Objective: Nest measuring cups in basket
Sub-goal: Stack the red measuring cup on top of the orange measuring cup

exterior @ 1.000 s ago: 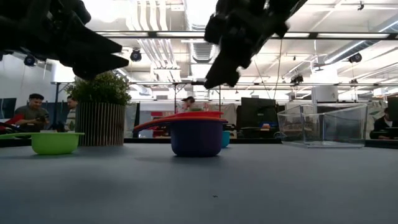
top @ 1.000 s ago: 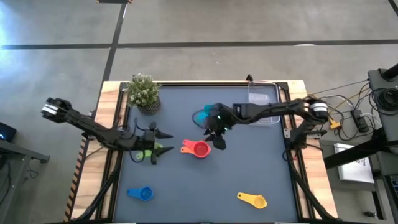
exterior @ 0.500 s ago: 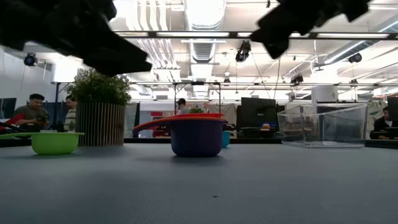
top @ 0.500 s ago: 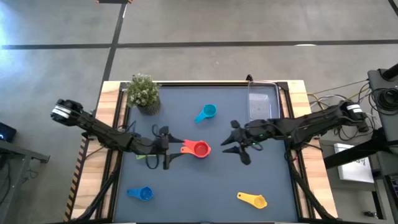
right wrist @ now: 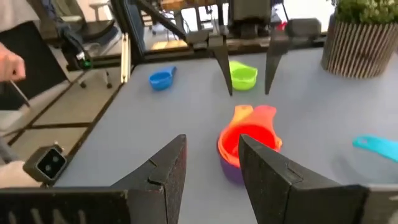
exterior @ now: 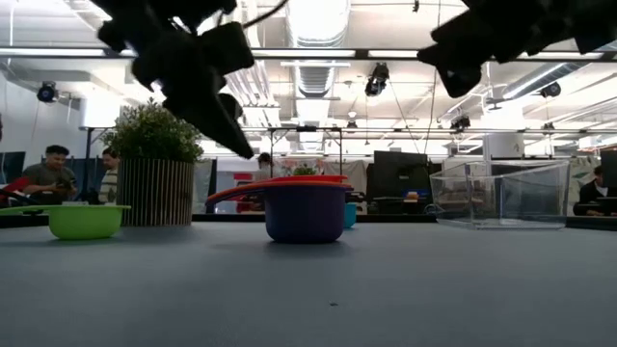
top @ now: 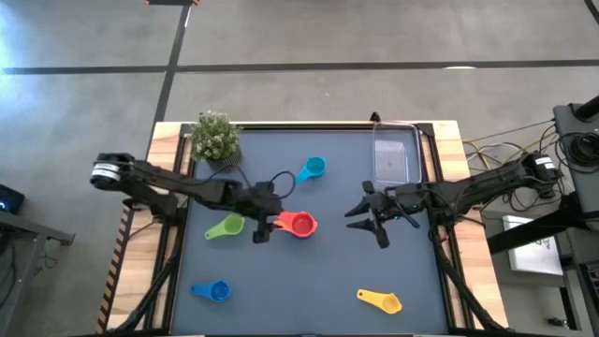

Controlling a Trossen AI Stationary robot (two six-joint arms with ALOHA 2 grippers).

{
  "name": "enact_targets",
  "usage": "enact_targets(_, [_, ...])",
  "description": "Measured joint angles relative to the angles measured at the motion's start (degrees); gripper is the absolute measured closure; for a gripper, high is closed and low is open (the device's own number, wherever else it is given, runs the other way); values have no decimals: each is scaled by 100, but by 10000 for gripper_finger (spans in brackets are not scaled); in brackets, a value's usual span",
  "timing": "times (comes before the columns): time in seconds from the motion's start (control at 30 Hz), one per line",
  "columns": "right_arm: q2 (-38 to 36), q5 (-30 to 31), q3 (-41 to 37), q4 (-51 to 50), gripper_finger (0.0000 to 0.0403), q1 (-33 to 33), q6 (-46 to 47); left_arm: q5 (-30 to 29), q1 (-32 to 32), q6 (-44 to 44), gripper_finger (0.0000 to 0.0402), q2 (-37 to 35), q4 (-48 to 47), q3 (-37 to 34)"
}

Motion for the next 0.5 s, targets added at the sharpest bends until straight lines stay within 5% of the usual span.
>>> enact_targets(0.5, [377,24,-10,223,268,22,-35,10,110,62,70,1437,-1754,1482])
